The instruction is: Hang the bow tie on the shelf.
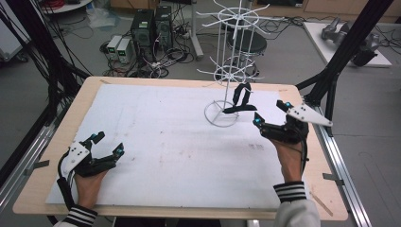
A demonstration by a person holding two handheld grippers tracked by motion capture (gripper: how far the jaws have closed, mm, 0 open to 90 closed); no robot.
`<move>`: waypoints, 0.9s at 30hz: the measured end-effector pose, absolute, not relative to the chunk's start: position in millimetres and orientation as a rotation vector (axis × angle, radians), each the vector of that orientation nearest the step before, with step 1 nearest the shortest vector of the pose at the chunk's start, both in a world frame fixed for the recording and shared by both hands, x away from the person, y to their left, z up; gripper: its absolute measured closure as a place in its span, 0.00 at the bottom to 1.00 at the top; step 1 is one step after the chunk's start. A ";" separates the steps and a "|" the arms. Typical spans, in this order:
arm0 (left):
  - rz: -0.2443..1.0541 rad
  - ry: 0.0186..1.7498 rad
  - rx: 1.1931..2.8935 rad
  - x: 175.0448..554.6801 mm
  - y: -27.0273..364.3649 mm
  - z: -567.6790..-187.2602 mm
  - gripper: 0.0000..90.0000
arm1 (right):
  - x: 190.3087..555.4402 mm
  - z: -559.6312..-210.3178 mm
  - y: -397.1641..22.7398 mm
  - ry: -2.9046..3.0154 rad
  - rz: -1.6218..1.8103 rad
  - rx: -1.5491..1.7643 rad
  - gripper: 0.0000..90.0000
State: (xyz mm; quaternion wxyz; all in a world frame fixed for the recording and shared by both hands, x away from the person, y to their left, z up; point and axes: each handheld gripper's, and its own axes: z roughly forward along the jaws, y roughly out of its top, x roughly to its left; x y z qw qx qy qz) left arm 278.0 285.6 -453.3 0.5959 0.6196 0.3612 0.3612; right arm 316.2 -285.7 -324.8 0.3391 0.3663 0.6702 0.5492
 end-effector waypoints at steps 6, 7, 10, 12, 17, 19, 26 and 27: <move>0.842 0.838 1.439 277.8 285.3 -453.3 0.17 | 283.4 -357.0 -283.6 1.657 1.533 0.921 0.11; 0.843 0.838 1.439 277.7 285.1 -453.3 0.17 | 279.5 -363.2 -283.1 1.643 1.550 0.923 0.10; 0.846 0.838 1.439 277.6 285.2 -453.3 0.17 | 271.4 -380.2 -282.2 1.616 1.562 0.910 0.11; 0.847 0.839 1.438 277.6 285.3 -453.3 0.17 | 267.6 -390.1 -282.3 1.594 1.563 0.904 0.10; 0.849 0.837 1.435 277.1 285.1 -453.4 0.17 | 263.2 -413.1 -284.5 1.567 1.537 0.908 0.11; 0.851 0.836 1.434 276.9 285.0 -453.5 0.17 | 263.1 -422.6 -286.5 1.567 1.540 0.933 0.10; 0.856 0.836 1.432 276.8 284.8 -453.6 0.17 | 265.0 -447.1 -291.5 1.584 1.491 0.983 0.11; 0.856 0.836 1.433 276.8 284.8 -453.6 0.17 | 265.3 -448.3 -291.0 1.586 1.486 0.982 0.11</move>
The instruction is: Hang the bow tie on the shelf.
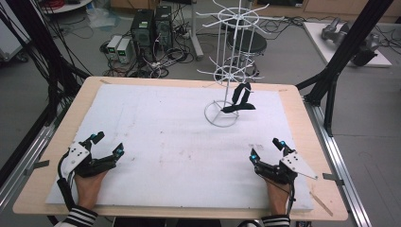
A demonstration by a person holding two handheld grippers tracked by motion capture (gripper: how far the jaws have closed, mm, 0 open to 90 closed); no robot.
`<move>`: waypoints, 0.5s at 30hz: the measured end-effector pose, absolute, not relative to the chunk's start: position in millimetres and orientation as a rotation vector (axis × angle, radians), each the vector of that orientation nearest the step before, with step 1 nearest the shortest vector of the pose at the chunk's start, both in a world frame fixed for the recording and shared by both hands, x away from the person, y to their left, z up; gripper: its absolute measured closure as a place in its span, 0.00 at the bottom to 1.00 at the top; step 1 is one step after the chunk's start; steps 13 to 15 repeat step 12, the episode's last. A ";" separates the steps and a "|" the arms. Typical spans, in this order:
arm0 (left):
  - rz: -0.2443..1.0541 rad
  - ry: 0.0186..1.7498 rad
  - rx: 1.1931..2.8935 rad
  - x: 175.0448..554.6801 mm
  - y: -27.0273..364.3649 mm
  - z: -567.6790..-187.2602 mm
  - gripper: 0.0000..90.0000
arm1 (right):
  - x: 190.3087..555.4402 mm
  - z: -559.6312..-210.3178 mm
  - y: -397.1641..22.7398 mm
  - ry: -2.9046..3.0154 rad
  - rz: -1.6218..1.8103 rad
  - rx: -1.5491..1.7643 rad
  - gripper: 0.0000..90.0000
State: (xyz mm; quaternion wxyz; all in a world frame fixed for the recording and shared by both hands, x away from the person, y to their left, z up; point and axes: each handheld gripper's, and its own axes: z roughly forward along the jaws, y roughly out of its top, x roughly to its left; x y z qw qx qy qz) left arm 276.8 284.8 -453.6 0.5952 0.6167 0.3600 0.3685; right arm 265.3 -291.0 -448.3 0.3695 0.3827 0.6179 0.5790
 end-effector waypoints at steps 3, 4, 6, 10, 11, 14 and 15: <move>0.857 0.833 1.434 276.7 284.8 -453.5 0.17 | 266.3 -452.6 -288.3 1.604 1.479 0.982 0.11; 0.859 0.834 1.435 276.5 284.9 -453.5 0.18 | 266.0 -452.4 -287.4 1.608 1.472 0.964 0.11; 0.860 0.835 1.432 276.4 284.8 -453.6 0.18 | 265.6 -452.6 -286.0 1.614 1.457 0.950 0.11; 0.857 0.836 1.429 276.3 284.9 -453.7 0.18 | 264.6 -453.0 -285.7 1.609 1.457 0.949 0.11; 0.857 0.836 1.430 276.3 285.1 -453.7 0.17 | 264.6 -453.1 -286.2 1.606 1.460 0.951 0.11; 0.857 0.836 1.430 276.3 285.1 -453.7 0.17 | 264.6 -453.1 -286.2 1.606 1.460 0.951 0.11; 0.857 0.836 1.430 276.3 285.1 -453.7 0.17 | 264.6 -453.1 -286.2 1.606 1.460 0.951 0.11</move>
